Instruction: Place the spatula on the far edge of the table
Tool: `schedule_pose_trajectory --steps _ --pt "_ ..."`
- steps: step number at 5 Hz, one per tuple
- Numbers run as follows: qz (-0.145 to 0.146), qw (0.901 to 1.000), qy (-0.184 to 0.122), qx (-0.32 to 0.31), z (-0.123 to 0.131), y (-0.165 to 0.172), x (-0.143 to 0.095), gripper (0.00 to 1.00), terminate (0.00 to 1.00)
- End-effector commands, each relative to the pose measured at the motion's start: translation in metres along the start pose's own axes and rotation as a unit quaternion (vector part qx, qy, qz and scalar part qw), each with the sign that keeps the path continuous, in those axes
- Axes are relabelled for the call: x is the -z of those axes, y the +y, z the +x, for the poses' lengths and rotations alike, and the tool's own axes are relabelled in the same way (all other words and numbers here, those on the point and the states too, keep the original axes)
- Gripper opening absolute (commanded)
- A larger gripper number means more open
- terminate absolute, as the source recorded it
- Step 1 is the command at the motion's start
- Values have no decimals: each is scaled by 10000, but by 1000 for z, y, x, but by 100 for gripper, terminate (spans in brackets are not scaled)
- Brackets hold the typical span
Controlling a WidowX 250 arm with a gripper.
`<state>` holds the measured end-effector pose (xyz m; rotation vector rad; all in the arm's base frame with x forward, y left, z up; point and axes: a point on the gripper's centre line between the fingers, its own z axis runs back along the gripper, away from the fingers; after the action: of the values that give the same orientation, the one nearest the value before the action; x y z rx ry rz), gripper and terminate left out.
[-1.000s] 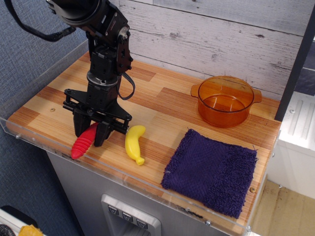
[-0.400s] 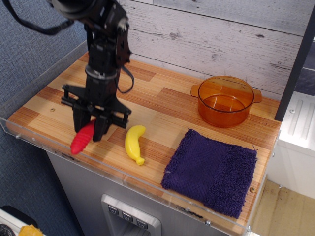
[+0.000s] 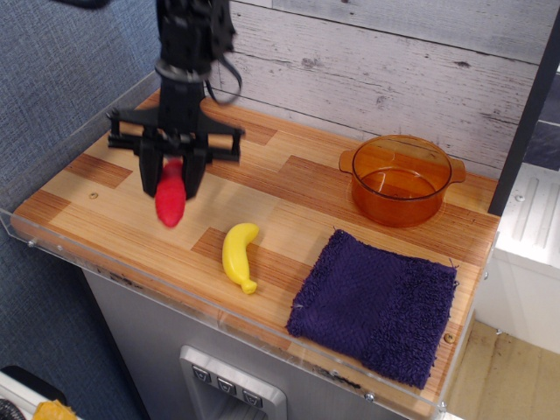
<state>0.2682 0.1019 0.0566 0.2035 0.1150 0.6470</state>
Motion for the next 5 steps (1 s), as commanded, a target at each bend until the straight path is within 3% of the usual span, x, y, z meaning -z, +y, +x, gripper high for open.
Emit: schedule_pose_trajectory --steps 1,2,3,4,5 --pt "-896 9648 26 -2472 39 -10 -9 0 0" --pt "-983 9287 90 -3575 58 -19 -4 0 0" --pt "-965 9130 -58 -3963 73 -31 -1 0 0" --pt "-882 9068 -93 -4121 91 -51 4 0 0" --pt "-990 9052 -50 -4134 101 -65 6 0 0"
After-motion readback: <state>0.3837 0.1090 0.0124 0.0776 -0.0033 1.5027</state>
